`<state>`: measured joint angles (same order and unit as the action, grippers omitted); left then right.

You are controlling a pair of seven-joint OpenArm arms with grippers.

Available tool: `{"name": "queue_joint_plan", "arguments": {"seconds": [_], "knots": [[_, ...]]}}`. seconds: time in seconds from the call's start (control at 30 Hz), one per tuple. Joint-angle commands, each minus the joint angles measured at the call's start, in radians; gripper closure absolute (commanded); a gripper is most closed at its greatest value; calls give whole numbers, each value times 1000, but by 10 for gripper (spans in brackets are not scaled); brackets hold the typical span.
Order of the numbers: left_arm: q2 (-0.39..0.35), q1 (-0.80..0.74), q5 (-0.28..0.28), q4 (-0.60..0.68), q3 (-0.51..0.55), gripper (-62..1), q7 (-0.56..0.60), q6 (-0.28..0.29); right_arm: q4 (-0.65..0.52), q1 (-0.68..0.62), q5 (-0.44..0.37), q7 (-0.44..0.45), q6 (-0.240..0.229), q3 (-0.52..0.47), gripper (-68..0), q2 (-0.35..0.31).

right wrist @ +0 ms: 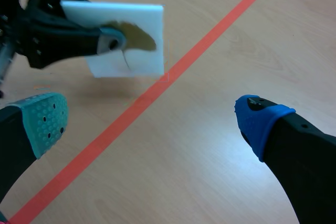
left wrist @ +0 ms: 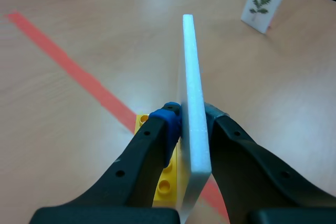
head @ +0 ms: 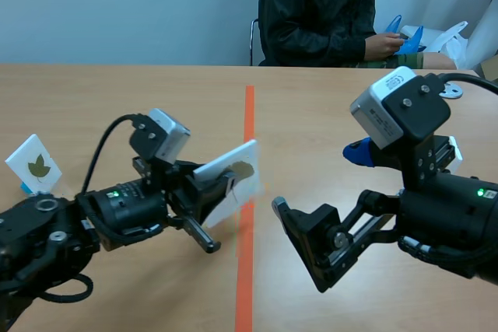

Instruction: Sort the leaf by its shape. The table is split by an orange tape line. A compound leaf with several leaflets goes to the left side, a simple leaf with one blade goes to the right side. Return to the home posture when a red brick is placed on the table.

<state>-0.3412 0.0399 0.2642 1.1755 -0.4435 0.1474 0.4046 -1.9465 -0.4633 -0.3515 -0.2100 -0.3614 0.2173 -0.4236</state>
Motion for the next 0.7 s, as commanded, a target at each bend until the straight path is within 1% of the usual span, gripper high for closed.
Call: {"name": "queue_joint_plan", "arguments": {"seconds": [0.0, 0.03, 0.13, 0.37, 0.47, 0.6, 0.67], "knots": [[-9, -45, 20, 50, 45, -41, -6, 3, -11, 12, -11, 19, 3, -17, -679, -2], [-13, -74, 32, 80, 78, -41, -19, 3, -11, 12, -11, 19, 3, -21, -679, -2], [-14, -161, 32, 160, 186, -41, -44, 3, -11, 12, -11, 19, 3, -32, -679, -3], [-8, -357, 63, 320, 392, -41, -56, 2, -11, 12, -11, 20, 3, -62, -679, -3], [1, -420, 87, 345, 475, -41, -58, 2, -11, 12, -11, 21, 3, -69, -679, -3], [26, -470, 114, 345, 584, -41, -59, -2, -11, 12, -11, 21, 3, -70, -679, -2], [39, -478, 114, 345, 628, -41, -63, -2, -11, 12, -11, 21, 3, -70, -679, -3]]}}
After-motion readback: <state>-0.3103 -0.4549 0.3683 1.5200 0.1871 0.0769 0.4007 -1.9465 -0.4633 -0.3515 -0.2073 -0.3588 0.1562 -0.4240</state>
